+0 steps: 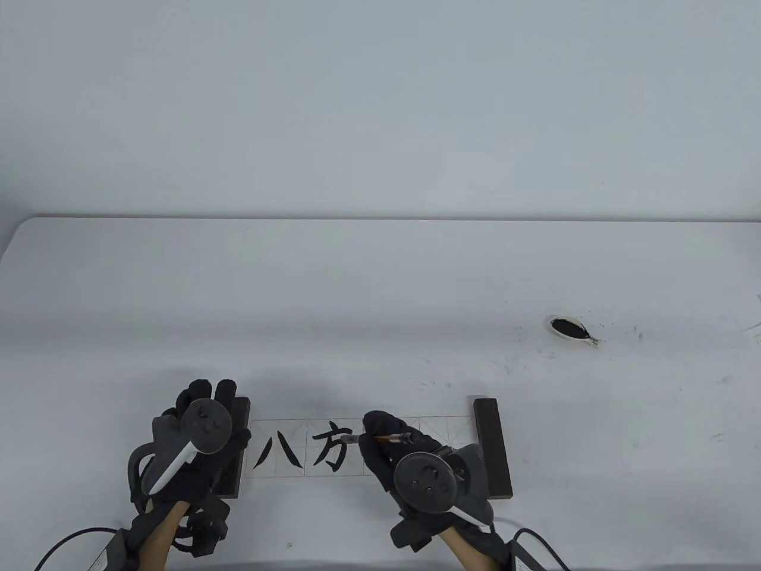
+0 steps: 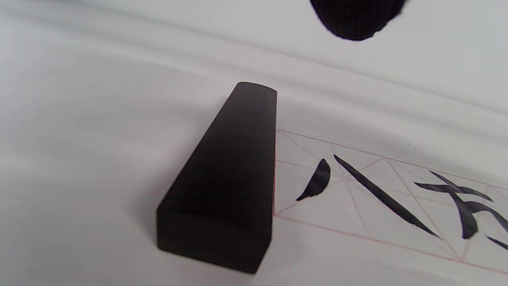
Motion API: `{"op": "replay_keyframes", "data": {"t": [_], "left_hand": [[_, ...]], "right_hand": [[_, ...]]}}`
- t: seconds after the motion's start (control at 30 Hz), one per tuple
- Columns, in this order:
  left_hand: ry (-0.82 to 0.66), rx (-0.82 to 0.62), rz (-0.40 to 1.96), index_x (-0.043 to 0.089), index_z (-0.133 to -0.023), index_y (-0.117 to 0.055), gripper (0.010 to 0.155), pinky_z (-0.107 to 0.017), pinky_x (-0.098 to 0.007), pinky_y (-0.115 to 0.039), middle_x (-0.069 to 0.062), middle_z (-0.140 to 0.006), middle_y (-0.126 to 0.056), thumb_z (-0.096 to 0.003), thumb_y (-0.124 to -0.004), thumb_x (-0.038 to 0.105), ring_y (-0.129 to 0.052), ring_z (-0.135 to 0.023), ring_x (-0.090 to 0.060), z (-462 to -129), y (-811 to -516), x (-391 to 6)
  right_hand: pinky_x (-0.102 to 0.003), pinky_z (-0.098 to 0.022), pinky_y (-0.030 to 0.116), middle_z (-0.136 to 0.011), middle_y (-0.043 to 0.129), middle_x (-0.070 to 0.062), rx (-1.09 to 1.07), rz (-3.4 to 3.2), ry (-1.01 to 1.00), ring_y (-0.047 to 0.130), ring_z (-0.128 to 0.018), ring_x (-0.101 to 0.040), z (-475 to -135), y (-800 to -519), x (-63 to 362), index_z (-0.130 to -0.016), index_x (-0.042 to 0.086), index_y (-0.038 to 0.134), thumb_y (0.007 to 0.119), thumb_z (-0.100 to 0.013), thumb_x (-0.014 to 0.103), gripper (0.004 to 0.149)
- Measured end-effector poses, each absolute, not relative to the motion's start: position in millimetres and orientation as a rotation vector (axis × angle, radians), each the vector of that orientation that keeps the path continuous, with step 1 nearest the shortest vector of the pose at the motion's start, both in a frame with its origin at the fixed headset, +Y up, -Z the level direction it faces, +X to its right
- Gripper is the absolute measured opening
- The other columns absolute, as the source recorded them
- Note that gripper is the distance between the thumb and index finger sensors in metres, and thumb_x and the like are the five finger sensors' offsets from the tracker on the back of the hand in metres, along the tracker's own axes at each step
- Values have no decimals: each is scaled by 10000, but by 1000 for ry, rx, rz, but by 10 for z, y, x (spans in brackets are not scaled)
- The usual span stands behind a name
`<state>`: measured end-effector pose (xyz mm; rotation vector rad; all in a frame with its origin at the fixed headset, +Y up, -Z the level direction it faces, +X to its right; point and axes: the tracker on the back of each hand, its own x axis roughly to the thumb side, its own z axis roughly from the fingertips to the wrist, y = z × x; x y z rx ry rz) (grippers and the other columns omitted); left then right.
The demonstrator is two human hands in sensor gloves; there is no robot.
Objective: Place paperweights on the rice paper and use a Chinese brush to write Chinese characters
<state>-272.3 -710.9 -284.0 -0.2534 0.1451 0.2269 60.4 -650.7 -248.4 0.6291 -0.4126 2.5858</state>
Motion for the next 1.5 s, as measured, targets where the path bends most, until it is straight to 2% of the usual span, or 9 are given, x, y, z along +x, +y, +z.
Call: {"op": "replay_keyframes", "data": {"t": [0.13, 0.27, 0.4, 0.53, 0.97, 1.37, 1.5], "left_hand": [[144, -261, 228, 420, -1143, -42, 827, -867, -510, -116, -62, -1254, -11, -530, -583, 538, -106, -1205, -356, -2847, -7123, -2722], [141, -257, 223, 419, -1144, -41, 829, -866, -511, -118, -65, -1254, -13, -529, -583, 539, -107, -1206, -357, -2846, -7126, -2720], [150, -272, 234, 422, -1143, -40, 826, -867, -510, -115, -55, -1254, -11, -530, -583, 538, -103, -1206, -356, -2858, -7152, -2735], [151, -282, 235, 423, -1142, -39, 826, -867, -508, -112, -61, -1252, -9, -530, -582, 538, -100, -1206, -352, -2867, -7170, -2736], [146, -289, 229, 421, -1143, -42, 826, -867, -509, -115, -58, -1253, -10, -530, -583, 538, -103, -1205, -357, -2868, -7183, -2725], [145, -292, 228, 419, -1145, -47, 826, -866, -511, -119, -57, -1254, -18, -529, -585, 537, -109, -1204, -359, -2869, -7188, -2723], [147, -297, 228, 418, -1145, -48, 826, -866, -511, -119, -62, -1254, -16, -529, -585, 536, -108, -1205, -357, -2862, -7181, -2722]], "right_hand": [[-339, -334, 866, -704, 939, -165, 561, 2622, -439, 1000, -502, -261, -2530, -6482, 925, -874, 43, 728, 667, -564, 361, 448], [-331, -327, 871, -694, 948, -157, 531, 2562, -468, 1007, -493, -251, -2556, -6636, 1054, -866, 50, 738, 669, -562, 365, 443], [-327, -323, 875, -687, 955, -149, 518, 2502, -472, 1011, -488, -245, -2618, -6833, 1071, -860, 54, 746, 673, -559, 369, 442], [-329, -332, 875, -697, 951, -146, 530, 2474, -431, 1010, -499, -245, -2638, -6868, 1087, -866, 57, 741, 671, -559, 371, 445], [-343, -362, 871, -731, 937, -148, 552, 2545, -352, 1002, -538, -253, -2655, -6921, 1046, -885, 64, 727, 669, -564, 368, 446], [-338, -331, 873, -697, 953, -153, 411, 2650, -472, 1009, -499, -253, -2628, -6877, 1133, -866, 56, 748, 676, -560, 363, 439], [-332, -330, 875, -695, 954, -152, 439, 2660, -473, 1011, -496, -248, -2591, -6871, 1110, -866, 60, 747, 676, -559, 366, 439]]}}
